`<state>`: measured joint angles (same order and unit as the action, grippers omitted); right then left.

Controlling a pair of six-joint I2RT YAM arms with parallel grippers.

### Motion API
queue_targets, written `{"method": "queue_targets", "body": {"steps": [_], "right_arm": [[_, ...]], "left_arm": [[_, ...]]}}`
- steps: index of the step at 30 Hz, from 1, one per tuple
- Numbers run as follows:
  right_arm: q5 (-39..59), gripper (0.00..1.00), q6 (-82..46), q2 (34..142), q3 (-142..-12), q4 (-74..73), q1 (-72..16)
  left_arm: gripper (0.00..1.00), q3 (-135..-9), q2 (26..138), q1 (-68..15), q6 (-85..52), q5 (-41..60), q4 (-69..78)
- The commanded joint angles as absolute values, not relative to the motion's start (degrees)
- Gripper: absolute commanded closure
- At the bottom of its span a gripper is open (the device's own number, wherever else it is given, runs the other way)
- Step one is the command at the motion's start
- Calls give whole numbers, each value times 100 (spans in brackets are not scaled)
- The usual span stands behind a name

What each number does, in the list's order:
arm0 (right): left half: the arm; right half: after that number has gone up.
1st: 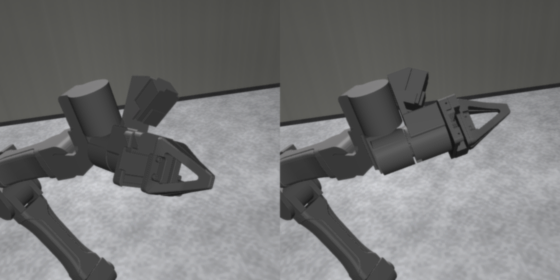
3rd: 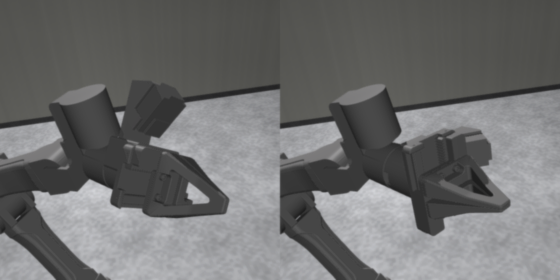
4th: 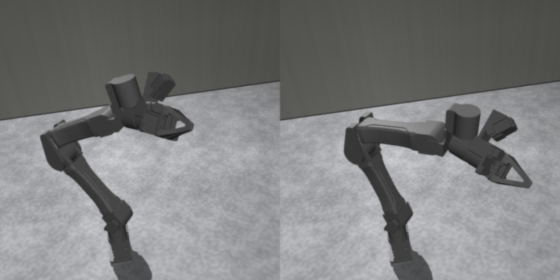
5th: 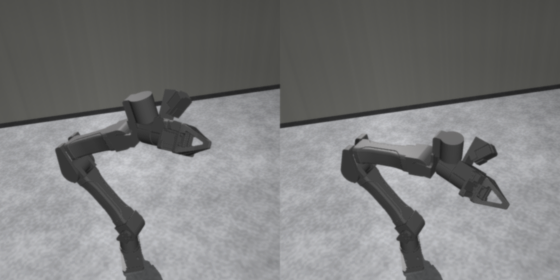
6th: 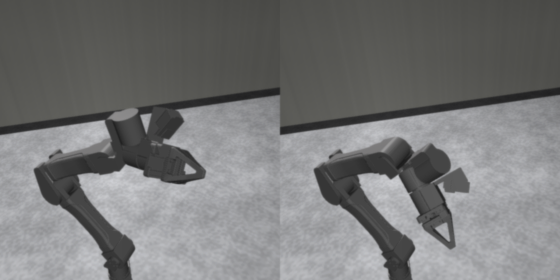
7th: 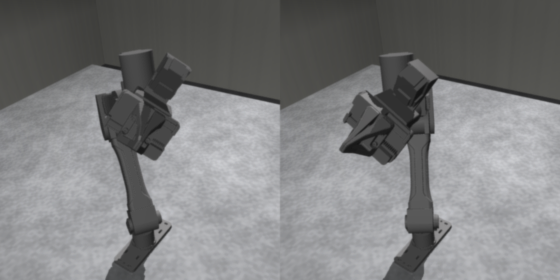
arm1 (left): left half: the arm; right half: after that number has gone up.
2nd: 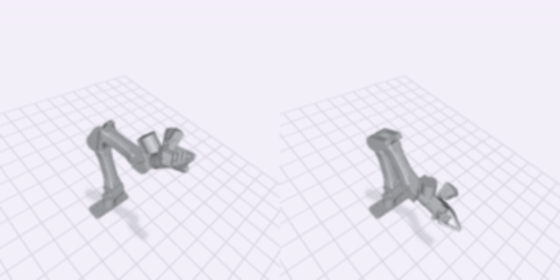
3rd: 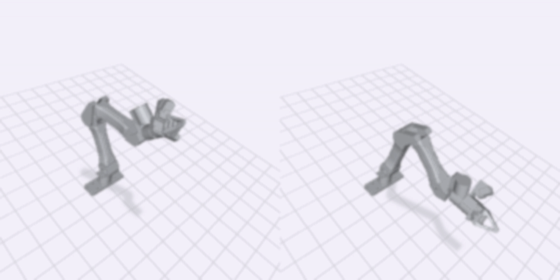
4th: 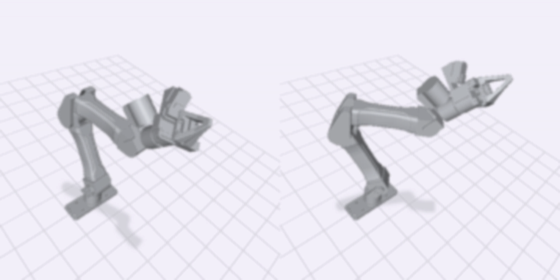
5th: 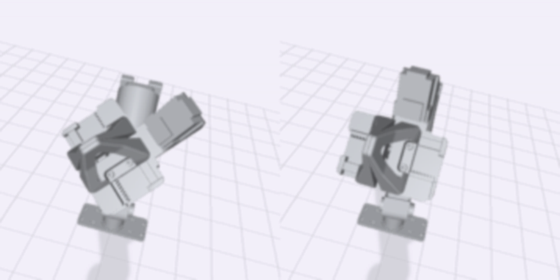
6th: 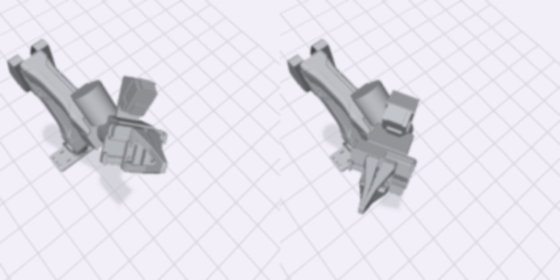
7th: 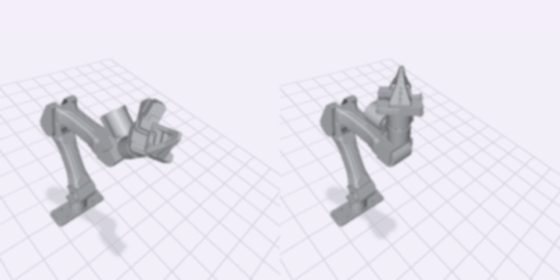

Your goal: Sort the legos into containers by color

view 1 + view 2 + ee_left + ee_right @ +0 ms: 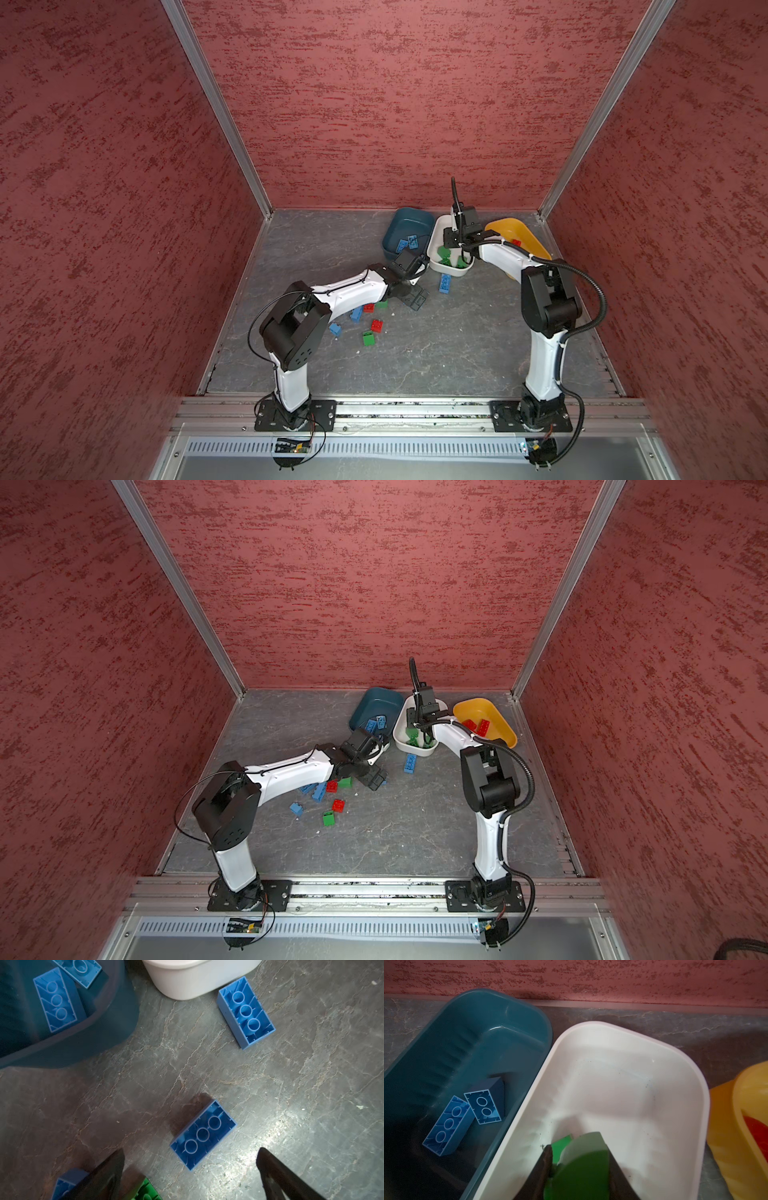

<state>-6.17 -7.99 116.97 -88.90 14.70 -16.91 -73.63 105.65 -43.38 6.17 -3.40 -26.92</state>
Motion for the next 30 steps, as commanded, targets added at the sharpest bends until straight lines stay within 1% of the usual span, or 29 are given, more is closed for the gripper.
{"method": "queue_targets", "body": {"steps": [1, 5, 9, 11, 12, 14, 18, 22, 24, 27, 30], "right_arm": [[-793, 58, -632, 11836, -9220, 1716, -1654], [-645, 39, -617, 11707, -9280, 1732, -1661], [-422, 26, -634, 11294, -9066, 1682, -1659], [-265, 20, -667, 11034, -8882, 1631, -1661], [-177, 15, -712, 10871, -8759, 1597, -1655], [-48, 2, -787, 10566, -8503, 1530, -1662], [112, 1, -1163, 9885, -7802, 1303, -1656], [447, 1, -1577, 9220, -6934, 969, -1672], [441, 1, -1717, 8947, -6626, 935, -1670], [363, 1, -1891, 8608, -6224, 903, -1669], [313, 1, -2090, 8362, -5885, 834, -1670]], "left_arm": [[1, -7571, 10738, -4373, 1123, -219, -2987], [1, -7793, 10980, -4386, 1359, 3, -3246], [1, -7987, 11257, -4360, 1488, -146, -3322], [5, -8113, 11412, -4333, 1561, -20, -3415], [7, -8188, 11495, -4332, 1604, 12, -3469], [11, -8317, 11644, -4333, 1682, 58, -3575], [17, -8455, 11866, -4328, 1756, 146, -3627], [29, -8491, 11998, -4324, 1655, 318, -3680], [34, -8450, 11993, -4332, 1594, 403, -3689], [38, -8344, 11951, -4343, 1526, 447, -3665], [45, -8272, 11936, -4358, 1460, 429, -3648]]}}
